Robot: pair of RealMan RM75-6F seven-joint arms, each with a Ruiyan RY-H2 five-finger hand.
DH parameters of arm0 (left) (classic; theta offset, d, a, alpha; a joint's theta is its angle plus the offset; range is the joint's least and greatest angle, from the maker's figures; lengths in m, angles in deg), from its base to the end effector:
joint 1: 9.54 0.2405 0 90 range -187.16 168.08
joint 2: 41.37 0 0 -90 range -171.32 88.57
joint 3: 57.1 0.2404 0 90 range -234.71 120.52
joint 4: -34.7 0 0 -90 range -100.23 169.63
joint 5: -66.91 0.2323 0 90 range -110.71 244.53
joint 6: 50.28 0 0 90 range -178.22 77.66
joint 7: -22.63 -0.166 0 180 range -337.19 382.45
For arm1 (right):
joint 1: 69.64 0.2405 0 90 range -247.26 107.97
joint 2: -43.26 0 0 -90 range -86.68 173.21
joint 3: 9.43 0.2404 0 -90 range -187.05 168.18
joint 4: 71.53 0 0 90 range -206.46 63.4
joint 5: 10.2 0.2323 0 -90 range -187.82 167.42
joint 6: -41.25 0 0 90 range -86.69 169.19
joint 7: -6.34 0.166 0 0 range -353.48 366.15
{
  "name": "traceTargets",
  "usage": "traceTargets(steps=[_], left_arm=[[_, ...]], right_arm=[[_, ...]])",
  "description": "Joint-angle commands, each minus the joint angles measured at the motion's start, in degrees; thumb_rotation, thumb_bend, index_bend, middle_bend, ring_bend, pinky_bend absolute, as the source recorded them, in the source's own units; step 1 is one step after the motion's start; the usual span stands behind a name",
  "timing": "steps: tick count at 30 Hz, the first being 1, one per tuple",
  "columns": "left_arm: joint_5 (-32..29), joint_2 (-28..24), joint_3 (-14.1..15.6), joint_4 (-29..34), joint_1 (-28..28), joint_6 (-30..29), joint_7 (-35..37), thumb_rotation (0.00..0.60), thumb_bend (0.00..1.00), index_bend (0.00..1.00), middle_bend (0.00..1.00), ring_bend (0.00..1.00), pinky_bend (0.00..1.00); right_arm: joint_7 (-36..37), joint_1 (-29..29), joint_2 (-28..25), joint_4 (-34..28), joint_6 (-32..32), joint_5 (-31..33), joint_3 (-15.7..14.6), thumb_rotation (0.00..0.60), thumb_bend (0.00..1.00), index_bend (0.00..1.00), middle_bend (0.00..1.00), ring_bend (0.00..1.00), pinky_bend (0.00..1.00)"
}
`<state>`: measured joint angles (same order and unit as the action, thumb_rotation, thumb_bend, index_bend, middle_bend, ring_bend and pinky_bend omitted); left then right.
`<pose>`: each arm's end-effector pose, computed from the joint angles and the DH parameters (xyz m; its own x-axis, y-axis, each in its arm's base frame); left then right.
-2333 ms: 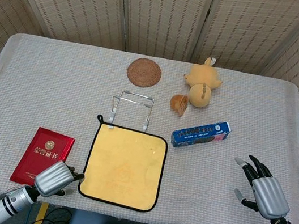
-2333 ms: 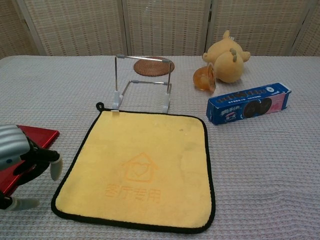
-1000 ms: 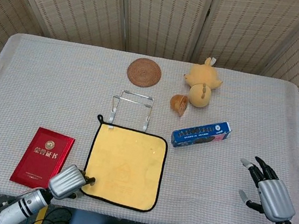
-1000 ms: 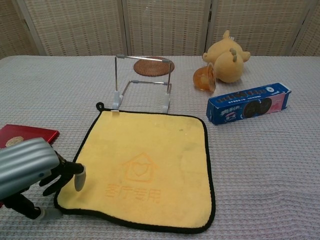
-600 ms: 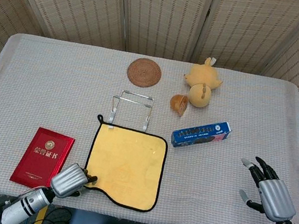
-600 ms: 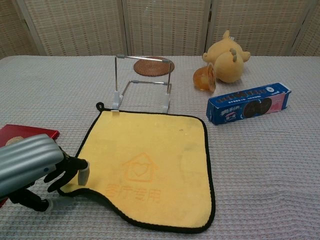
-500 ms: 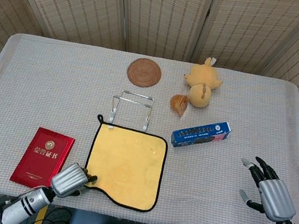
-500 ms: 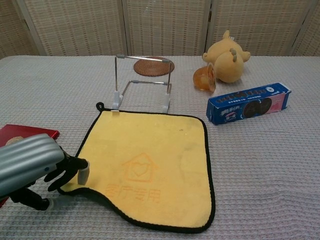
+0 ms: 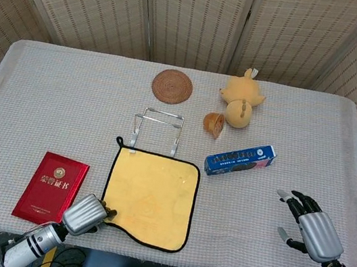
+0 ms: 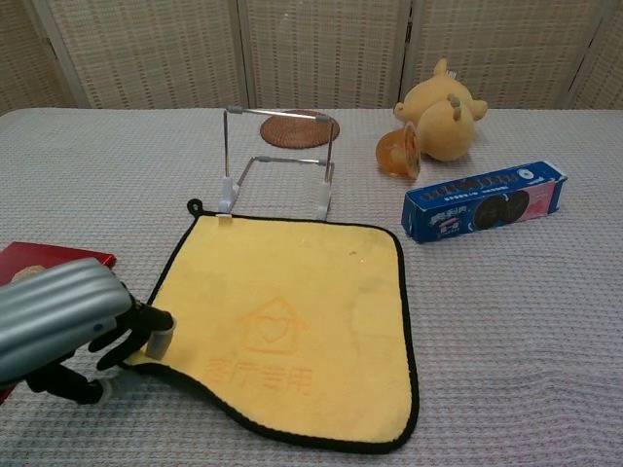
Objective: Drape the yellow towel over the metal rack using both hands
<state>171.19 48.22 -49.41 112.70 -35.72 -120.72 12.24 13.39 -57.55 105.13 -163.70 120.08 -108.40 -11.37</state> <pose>-0.1884 0.2168 -0.0649 0.5733 0.1487 0.8057 0.6369 -0.6995 -0.3241 -0.2706 -0.2136 0.1012 0.3809 -0.1644 0.9099 -0.8963 -0.3072 0.3198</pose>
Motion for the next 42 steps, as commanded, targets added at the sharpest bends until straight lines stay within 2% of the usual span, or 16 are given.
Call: traceTargets(steps=[1,4,6,9,12,16,24,32,42], left_arm=[[-0.2,0.1,-0.1,0.3,0.0,0.1,-0.1,0.600,0.45,0.61,0.81,0.76,0.98],[-0.3,-0.1,-0.1,0.7,0.0,-0.2,-0.4,0.600,0.45,0.61,0.81,0.76,0.98],[-0.5,-0.3,-0.2,1.1,0.1,-0.3,-0.6,0.600,0.45,0.61,0.81,0.76,0.98],[-0.7,-0.6,-0.2,1.7,0.1,-0.3,-0.7,0.600,0.45,0.61,0.81,0.76,0.98],[-0.8,-0.8,-0.1,2.1,0.3,-0.4,-1.4,0.600,0.45,0.61,0.81,0.76,0.98],[-1.1,-1.0,0.0,2.7,0.7,-0.7,-1.7,0.600,0.45,0.61,0.81,0.76,0.98],[-1.2,-1.0,0.0,3.2,0.8,-0.7,-2.2,0.600,0.45,0.61,0.81,0.76,0.98],[-1.3,-0.7,0.0,3.2,0.8,-0.6,-2.3,0.600,0.45,0.61,0.81,0.76,0.98],[-1.3,-0.4,0.1,2.8,0.9,-0.7,-2.0,0.600,0.45,0.61,0.81,0.76,0.98]], right_arm=[[-1.5,2.3,1.1,-0.5,-1.3,-3.0,0.1,0.600,0.33,0.16,0.45,0.41,0.43],[-2.5,5.1,1.9,-1.5,-4.4,-5.7,-0.2,0.600,0.33,0.20,0.64,0.65,0.69],[-2.9,7.3,2.9,-2.3,-6.9,-7.4,-0.5,0.600,0.33,0.26,0.75,0.76,0.80],[-3.1,10.2,4.6,-3.2,-11.0,-9.0,-1.1,0.600,0.33,0.37,0.88,0.90,0.89],[-2.6,13.4,7.5,-3.1,-15.8,-9.5,-1.6,0.600,0.33,0.43,0.96,0.98,0.95],[-2.4,16.3,10.9,-2.2,-19.7,-9.5,-1.9,0.600,0.30,0.47,1.00,1.00,1.00],[-2.5,21.0,17.5,0.7,-25.3,-10.1,-3.2,0.600,0.20,0.53,1.00,1.00,1.00],[-5.6,23.0,22.5,4.6,-26.3,-9.4,-3.2,0.600,0.18,0.54,1.00,1.00,1.00],[-7.6,24.8,24.3,5.3,-27.2,-7.3,-3.4,0.600,0.18,0.54,1.00,1.00,1.00]])
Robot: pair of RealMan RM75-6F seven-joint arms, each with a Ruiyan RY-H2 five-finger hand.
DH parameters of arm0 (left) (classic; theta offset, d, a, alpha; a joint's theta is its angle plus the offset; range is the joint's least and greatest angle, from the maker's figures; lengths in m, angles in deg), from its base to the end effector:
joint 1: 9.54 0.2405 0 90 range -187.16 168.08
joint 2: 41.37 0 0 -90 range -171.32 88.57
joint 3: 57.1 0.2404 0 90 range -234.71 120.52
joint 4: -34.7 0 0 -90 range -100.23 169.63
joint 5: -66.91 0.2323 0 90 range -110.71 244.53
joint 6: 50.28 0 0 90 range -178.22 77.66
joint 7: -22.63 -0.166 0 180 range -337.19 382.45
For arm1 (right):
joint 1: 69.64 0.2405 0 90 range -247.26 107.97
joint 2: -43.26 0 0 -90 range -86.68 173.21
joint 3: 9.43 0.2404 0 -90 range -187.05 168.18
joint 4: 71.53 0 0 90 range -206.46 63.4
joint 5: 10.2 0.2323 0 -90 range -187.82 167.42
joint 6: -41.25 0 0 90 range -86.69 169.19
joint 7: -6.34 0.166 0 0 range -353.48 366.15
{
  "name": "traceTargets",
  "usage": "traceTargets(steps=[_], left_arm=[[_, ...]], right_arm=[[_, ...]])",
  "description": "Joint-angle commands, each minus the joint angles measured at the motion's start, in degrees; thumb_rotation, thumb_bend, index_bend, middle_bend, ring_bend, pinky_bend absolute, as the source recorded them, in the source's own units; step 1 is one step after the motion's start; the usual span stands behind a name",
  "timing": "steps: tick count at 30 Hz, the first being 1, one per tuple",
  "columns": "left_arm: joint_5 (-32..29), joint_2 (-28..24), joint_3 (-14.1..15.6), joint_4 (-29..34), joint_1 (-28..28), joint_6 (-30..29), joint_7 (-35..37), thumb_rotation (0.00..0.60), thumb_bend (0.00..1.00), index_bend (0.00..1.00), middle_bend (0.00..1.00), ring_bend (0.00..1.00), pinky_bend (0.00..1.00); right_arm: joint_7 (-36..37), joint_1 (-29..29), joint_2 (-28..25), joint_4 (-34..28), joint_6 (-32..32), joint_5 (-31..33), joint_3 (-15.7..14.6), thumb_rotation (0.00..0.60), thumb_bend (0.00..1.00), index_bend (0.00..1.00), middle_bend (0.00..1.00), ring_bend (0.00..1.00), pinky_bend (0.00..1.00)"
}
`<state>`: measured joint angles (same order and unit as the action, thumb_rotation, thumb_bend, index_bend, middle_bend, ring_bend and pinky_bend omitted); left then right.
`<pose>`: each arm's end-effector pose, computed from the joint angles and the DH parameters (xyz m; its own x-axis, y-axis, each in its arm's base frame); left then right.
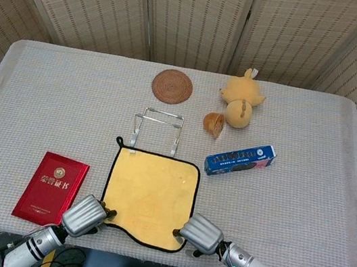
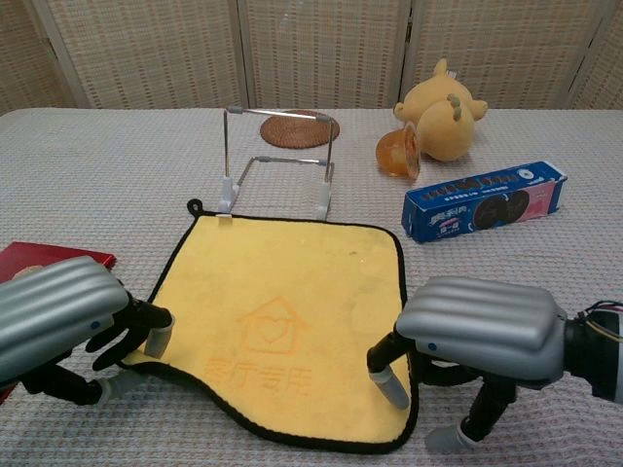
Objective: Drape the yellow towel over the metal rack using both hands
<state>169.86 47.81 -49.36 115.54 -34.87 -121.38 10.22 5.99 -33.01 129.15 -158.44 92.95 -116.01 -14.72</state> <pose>-0.1827 0.2114 -0.0619 0.5540 0.1522 0.8185 0.6604 -0.6790 -0.3207 -0.1425 -0.2228 -0.0894 0.6106 -0.3728 0.6987 -0.5991 -0.7945 0.0996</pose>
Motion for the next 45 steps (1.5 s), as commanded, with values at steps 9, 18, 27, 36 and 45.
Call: traceTargets(steps=[9,18,27,36,45], left_arm=[[0.0,0.1,0.1,-0.1,0.1,-0.2,0.1,0.600,0.45,0.61,0.81,0.76,0.98],[0.0,0.4,0.1,-0.3,0.2,-0.3,0.3,0.600,0.45,0.61,0.81,0.76,0.98],[0.0,0.4,0.1,-0.6,0.2,-0.4,0.5,0.600,0.45,0.61,0.81,0.76,0.98],[0.9,-0.3,-1.2,-0.4,-0.7,-1.9,1.6,0.600,0.45,0.61,0.81,0.76,0.98],[-1.6,-5.5,-7.5,5.9,-4.9,-1.8,7.2,0.600,0.45,0.61,0.81,0.76,0.99]], right_arm=[[-1.6,1.8,1.7,0.5,-0.7,1.5,-0.1,0.600,0.18,0.49,1.00,1.00,1.00],[-2.4,2.9,2.5,0.6,-1.3,3.1,-0.3,0.600,0.20,0.46,1.00,1.00,1.00],[-2.9,3.7,3.2,1.3,-1.5,4.3,-0.6,0.600,0.27,0.48,1.00,1.00,1.00],[-2.3,3.7,3.4,1.6,1.6,4.4,0.2,0.600,0.47,0.57,1.00,1.00,1.00],[-2.6,3.5,-0.3,-1.0,6.7,6.1,4.0,0.600,0.47,0.59,1.00,1.00,1.00]])
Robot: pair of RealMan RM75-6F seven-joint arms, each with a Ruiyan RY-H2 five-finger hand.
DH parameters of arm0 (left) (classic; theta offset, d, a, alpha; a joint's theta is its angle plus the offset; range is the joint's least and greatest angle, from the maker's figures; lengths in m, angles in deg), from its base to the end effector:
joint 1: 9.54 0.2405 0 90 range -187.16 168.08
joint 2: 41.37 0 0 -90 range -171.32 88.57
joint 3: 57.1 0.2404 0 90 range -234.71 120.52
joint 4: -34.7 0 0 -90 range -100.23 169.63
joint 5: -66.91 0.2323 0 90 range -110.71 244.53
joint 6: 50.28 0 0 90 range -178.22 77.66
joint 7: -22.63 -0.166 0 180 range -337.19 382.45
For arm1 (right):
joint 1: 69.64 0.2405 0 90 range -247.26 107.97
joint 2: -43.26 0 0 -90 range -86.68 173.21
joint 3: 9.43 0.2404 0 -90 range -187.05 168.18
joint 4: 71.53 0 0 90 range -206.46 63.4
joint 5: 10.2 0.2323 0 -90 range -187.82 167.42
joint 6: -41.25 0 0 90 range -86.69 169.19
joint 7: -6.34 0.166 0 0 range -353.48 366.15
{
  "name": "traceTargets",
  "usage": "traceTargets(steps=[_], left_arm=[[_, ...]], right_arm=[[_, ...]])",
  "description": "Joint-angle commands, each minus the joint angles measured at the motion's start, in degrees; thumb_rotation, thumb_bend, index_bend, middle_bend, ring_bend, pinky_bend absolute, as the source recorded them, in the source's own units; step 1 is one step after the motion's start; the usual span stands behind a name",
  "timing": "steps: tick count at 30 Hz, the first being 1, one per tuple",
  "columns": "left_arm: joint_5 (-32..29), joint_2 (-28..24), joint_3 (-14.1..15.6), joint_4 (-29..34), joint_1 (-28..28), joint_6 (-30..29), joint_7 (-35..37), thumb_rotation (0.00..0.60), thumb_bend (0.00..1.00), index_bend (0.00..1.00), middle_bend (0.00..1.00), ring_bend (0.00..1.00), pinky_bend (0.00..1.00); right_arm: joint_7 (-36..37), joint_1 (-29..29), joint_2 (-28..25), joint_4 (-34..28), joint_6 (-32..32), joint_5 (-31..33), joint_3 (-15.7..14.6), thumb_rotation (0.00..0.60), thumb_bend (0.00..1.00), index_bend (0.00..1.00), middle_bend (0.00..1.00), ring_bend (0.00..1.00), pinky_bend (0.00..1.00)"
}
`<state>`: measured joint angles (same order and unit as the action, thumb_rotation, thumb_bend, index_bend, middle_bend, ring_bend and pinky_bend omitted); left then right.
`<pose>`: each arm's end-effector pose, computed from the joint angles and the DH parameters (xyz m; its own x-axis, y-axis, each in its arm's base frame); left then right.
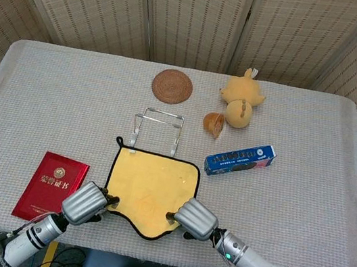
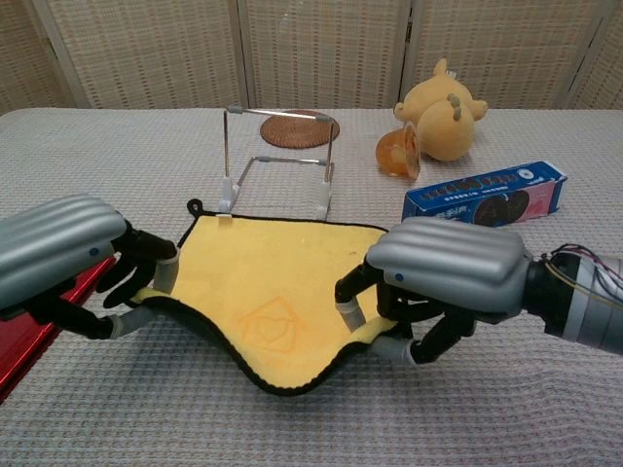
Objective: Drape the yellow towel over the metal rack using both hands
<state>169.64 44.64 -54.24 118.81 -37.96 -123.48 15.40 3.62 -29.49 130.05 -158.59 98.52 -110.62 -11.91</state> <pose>-0.1563 0.2446 -0.0323 0.4453 0.0976 0.8900 0.6881 -0.6733 -0.2704 -0.1114 -0.2552 -0.0746 0.5374 -0.2768 0.7966 -0.6050 -0.7846 0.1355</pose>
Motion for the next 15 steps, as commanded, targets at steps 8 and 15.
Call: traceTargets(steps=[8,15], left_arm=[[-5.3,-8.0,-11.8,8.4,-7.6,2.3,4.1,0.600,0.45,0.61,0.81,0.76,0.99],[-12.2,-10.6,-18.6,8.7,-12.9,7.6,4.8,0.600,0.45,0.61,0.81,0.76,0.99]], right_arm=[[0.5,0.4,-5.7,-4.4,4.4,4.1,6.6,0.600,0.47,0.59,1.00,1.00,1.00],[-1.3,1.9,-8.0,-4.9,5.2,8.8,12.6,0.600,0.47,0.59,1.00,1.00,1.00]])
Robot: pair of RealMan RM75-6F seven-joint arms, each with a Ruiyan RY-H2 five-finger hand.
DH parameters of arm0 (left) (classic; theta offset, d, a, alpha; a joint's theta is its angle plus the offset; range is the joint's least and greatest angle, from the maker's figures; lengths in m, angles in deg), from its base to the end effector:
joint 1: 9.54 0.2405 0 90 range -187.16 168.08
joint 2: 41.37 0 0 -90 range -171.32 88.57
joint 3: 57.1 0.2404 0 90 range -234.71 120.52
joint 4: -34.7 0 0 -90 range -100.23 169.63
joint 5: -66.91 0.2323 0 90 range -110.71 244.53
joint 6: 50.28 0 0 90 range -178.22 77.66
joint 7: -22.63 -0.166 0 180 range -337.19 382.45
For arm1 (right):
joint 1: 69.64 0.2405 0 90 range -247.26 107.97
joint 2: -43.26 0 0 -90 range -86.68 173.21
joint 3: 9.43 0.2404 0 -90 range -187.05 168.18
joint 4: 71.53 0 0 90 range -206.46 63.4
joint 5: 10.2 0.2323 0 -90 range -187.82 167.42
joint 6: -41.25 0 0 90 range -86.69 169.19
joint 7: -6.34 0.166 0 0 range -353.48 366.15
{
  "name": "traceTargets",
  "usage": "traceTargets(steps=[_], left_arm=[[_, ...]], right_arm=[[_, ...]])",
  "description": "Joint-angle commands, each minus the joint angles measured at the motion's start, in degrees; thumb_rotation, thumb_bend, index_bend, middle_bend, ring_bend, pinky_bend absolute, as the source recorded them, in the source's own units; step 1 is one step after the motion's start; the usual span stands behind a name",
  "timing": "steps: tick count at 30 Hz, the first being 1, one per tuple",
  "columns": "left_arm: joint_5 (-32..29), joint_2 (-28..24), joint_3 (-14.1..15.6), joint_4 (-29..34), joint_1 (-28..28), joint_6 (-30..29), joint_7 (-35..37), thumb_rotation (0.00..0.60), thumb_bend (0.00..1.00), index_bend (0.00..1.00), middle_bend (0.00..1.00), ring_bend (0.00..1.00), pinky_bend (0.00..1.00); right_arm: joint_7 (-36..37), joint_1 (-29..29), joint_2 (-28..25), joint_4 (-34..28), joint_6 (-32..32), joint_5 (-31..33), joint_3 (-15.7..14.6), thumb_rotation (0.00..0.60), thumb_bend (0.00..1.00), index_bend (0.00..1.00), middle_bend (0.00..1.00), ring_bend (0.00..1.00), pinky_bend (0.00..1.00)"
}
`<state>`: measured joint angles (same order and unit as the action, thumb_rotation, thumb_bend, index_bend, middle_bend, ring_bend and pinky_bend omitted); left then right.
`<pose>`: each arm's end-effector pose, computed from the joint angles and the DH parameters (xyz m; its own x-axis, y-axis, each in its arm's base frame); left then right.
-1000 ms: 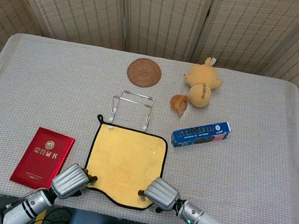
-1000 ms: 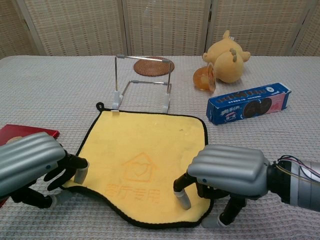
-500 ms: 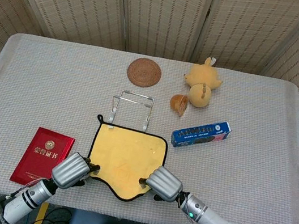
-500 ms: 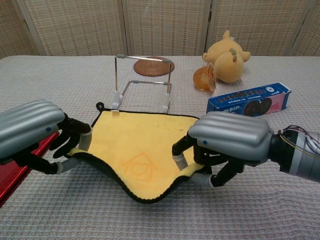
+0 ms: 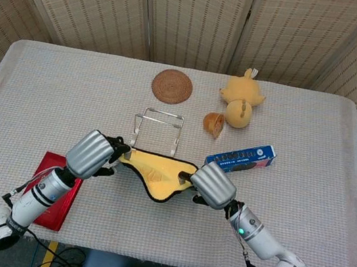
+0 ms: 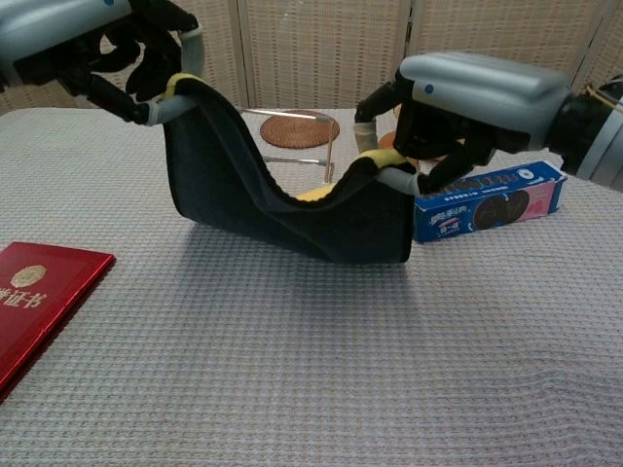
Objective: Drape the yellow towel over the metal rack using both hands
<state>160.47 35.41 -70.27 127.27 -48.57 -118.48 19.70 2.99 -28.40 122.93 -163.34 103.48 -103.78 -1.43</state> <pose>-0.0727 0.3378 0.0465 0.2918 -0.0492 0.9552 0.7007 -0.6687 -0.2485 -0.0783 -0.3189 -0.0009 0.3903 -0.1005 0.9152 -0.6757 -0.7065 0.2106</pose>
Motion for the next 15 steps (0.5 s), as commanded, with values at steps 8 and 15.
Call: traceTargets(steps=[8,15], left_arm=[[-12.4,-4.6,-7.7,0.8,-7.3,10.0,-0.7,0.600,0.45,0.60,0.81,0.76,0.99],[-21.7,-3.5,-10.8,-2.8,-11.7,13.6,-6.7,0.600,0.45,0.60,0.81,0.76,0.99]], right_arm=[[-2.0,3.1,-1.6,2.0,-1.2,6.8,6.3,0.600,0.47,0.59,1.00,1.00,1.00],[-3.1,5.5,0.1,5.9,-2.1,11.1,9.5,0.600,0.47,0.59,1.00,1.00,1.00]])
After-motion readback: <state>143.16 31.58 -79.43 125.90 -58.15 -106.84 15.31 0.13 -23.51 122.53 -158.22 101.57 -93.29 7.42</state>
